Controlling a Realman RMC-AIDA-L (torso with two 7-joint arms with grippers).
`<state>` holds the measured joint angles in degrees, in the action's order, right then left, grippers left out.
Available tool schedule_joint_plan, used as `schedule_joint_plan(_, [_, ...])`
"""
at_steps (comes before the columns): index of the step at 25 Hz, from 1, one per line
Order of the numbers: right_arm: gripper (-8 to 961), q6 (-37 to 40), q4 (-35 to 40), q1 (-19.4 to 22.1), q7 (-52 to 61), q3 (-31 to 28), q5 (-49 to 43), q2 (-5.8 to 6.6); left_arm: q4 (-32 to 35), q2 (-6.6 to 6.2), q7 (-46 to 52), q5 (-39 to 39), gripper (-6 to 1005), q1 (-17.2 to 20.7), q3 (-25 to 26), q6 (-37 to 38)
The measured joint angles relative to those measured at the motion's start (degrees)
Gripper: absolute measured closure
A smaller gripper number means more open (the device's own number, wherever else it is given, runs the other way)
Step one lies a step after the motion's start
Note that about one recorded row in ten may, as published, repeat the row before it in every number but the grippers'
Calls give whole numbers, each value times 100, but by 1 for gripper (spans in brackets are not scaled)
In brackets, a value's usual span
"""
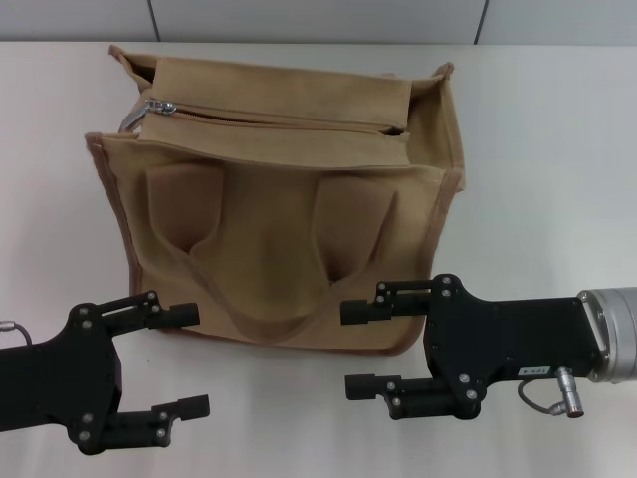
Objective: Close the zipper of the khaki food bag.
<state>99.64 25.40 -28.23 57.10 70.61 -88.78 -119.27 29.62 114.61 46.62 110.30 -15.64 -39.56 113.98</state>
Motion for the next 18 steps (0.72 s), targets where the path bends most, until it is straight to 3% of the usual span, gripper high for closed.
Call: schedule_joint_plan(18, [325,-175,-3,11,-7,14,0,0,9,49,3,18,235,-2,1,-69])
